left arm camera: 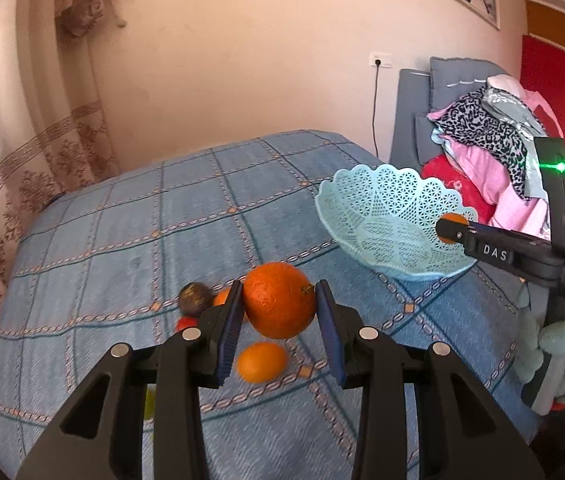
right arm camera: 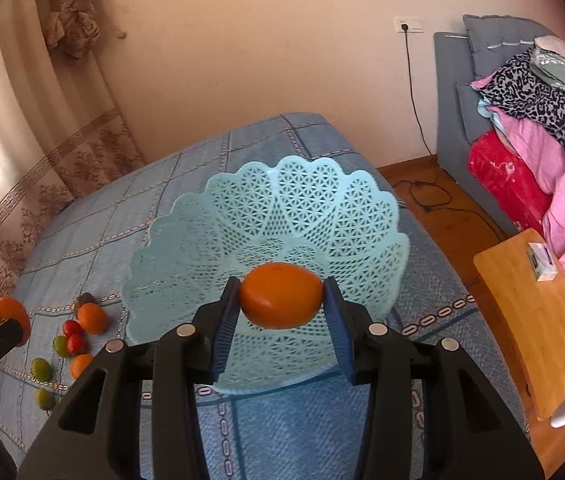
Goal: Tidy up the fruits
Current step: 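Lift both oranges and carry them over the blue basket, then open the right gripper, then the left, dropping both oranges into the basket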
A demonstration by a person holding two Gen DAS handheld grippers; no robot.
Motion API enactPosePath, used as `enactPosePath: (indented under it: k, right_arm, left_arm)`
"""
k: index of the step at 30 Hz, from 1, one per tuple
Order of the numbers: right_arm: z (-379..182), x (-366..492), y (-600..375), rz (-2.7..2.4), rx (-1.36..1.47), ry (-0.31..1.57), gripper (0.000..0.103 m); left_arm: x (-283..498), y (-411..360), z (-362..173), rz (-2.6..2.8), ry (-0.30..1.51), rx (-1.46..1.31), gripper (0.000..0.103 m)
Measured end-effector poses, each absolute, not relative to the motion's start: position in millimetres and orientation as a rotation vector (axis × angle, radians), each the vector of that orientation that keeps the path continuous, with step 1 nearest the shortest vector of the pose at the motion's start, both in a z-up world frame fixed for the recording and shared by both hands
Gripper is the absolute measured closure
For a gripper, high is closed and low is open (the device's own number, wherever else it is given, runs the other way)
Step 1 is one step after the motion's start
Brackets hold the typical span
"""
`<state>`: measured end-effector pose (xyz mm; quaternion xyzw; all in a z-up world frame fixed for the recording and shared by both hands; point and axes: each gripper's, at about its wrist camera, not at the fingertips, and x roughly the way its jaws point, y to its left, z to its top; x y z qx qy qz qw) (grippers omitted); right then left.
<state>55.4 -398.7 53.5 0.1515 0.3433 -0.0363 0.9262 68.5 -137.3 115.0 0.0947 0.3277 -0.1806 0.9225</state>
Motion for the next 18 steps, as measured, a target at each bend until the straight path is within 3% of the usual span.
enactPosePath:
  k: [3,6,18]
  right_arm:
    - [53,56,-399,-0.073,0.307,0.702,0.058]
    - [58,52,-401,-0.084,0.303,0.674,0.048]
    - [67,42,-434,-0.17,0.413,0.626,0.048]
  left_arm:
    - [81,-151,113,-0.387,0.681,0.198,0.066]
    - [93,-165,112,-0.404,0.694,0.196,0.066]
    - [122,-210,106,-0.478,0.731,0.19,0.066]
